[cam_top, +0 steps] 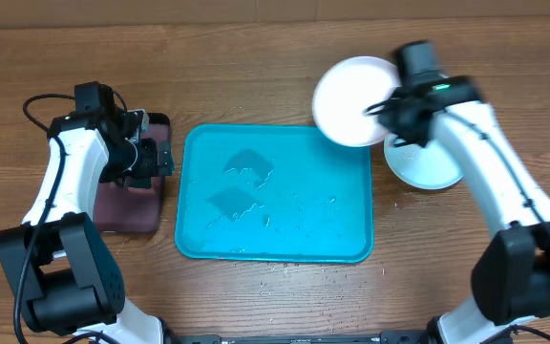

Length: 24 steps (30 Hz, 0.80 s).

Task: Clean dirty plates on tray and stack at the side

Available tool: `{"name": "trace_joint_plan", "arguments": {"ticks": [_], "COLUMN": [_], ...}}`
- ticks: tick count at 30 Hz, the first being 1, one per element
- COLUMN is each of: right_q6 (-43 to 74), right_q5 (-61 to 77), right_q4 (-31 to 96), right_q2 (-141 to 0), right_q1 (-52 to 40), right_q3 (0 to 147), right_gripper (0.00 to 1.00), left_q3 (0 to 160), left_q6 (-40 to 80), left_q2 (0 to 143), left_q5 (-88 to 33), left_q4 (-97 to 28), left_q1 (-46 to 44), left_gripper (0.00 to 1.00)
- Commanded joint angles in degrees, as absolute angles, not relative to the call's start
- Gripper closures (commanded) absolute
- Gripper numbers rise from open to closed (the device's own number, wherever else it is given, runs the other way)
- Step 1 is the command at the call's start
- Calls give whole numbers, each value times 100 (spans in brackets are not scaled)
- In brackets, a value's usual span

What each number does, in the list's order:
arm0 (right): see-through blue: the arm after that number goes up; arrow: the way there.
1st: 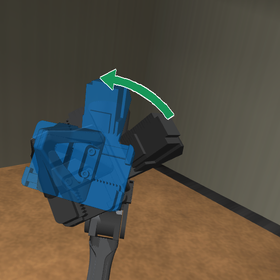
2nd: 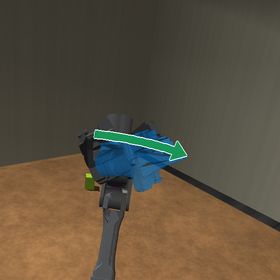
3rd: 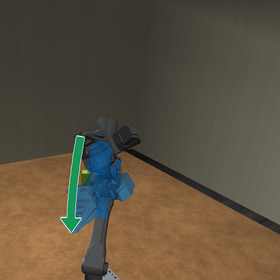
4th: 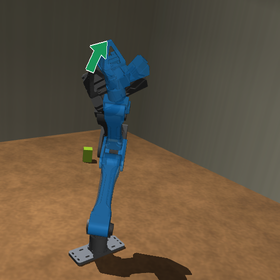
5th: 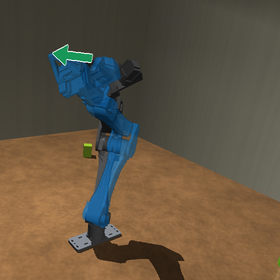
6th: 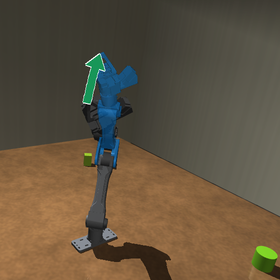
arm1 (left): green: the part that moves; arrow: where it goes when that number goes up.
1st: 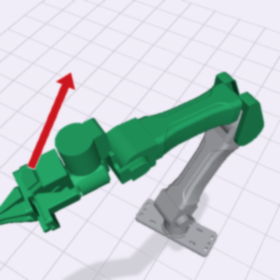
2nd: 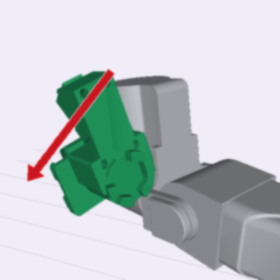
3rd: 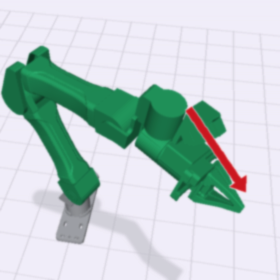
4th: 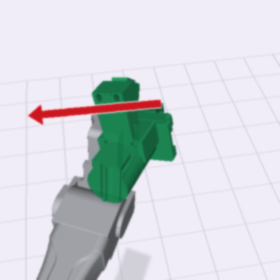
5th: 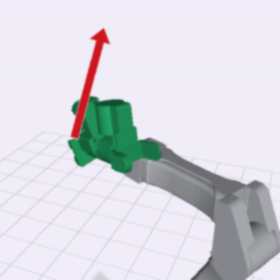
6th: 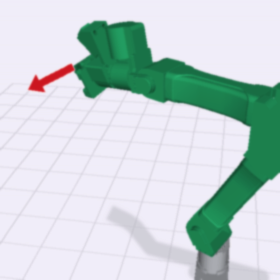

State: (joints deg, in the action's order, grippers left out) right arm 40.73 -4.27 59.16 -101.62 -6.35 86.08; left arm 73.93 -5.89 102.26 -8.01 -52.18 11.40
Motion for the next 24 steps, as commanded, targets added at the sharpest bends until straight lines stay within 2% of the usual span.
{"name": "trace_joint_plan", "arguments": {"ticks": [1, 10, 18, 20, 21, 22, 24], "right_q6": [4171, 3857, 3857, 3857, 3854, 3850, 3422], "right_q5": [620, 655, 611, 617, 615, 642, 954], "right_q4": [6112, 6182, 6093, 6106, 6121, 6119, 6025], "right_q2": [-9933, -9933, -9933, -9935, -9935, -9933, -9933], "right_q1": [32, 1210, 1605, 1614, 1614, 1594, 1527], "right_q3": [8464, 7714, 7371, 7347, 7343, 7345, 7345], "right_gripper": [96, 96, 95, 62, 51, 44, 40], "left_q3": [7472, 7472, 7472, 7472, 7472, 7472, 7474], "left_q6": [-467, -467, -467, -469, -467, -467, -467], "left_q2": [10134, 10134, 10134, 10134, 10134, 10134, 10134], "left_q5": [-904, -904, -902, -902, -899, -899, -856], "left_q4": [-5227, -5227, -5223, -5227, -5227, -5227, -5225], "left_q1": [1160, 1160, 1160, 1160, 1160, 1160, 1160], "left_gripper": [0, 0, 0, 0, 0, 0, 0]}}
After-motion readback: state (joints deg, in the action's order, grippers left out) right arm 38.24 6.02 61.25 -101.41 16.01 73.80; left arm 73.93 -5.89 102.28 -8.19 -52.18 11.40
